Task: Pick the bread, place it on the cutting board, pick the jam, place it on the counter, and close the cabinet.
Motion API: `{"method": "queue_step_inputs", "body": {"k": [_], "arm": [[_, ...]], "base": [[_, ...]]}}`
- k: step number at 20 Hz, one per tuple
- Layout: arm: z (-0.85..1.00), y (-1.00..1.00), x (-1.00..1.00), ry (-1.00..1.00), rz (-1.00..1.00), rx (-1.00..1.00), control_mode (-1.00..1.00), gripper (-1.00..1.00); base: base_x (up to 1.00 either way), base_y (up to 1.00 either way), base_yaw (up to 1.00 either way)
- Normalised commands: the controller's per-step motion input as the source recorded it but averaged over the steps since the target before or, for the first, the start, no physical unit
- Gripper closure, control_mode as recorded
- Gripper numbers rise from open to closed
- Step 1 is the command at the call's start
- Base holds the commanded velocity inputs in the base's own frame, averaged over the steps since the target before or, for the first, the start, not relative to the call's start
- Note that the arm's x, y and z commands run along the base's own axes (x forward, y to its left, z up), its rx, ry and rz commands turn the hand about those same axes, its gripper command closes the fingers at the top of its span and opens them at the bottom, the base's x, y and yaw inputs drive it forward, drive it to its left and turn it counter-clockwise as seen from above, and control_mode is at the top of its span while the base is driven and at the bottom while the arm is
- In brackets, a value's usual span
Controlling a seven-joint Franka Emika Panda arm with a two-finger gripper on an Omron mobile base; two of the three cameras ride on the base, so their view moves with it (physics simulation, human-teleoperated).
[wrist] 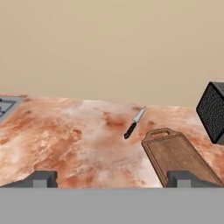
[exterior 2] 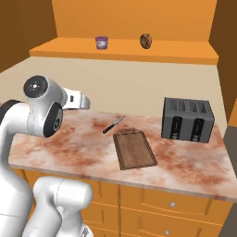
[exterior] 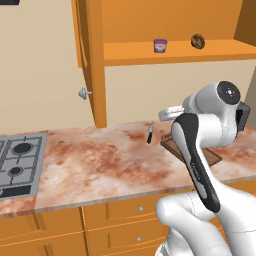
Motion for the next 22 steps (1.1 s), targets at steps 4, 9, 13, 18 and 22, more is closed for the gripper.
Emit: {"method": "queue_step_inputs", "body": {"k": [4,9,13,18,22], "arm": [[0.34,-0.02,-0.06,-0.1,-0.04,0.0,-1.0,-1.0],[0.42,-0.05,-0.03,-0.07,-0.04,0.0,-1.0,-1.0],[0.44,-0.06,0.0,-0.01,0.0,0.0,-1.0,-1.0],[0.37,-0.16,0.0,0.0,0.0,0.0,-1.0,-1.0],[0.34,-0.19,0.0,0.0,0.0,0.0,-1.0,-1.0]], "base": [[0.0,0.0,0.0],[0.0,0.0,0.0],[0.0,0.0,0.0],[0.0,0.0,0.0],[0.0,0.0,0.0]]}}
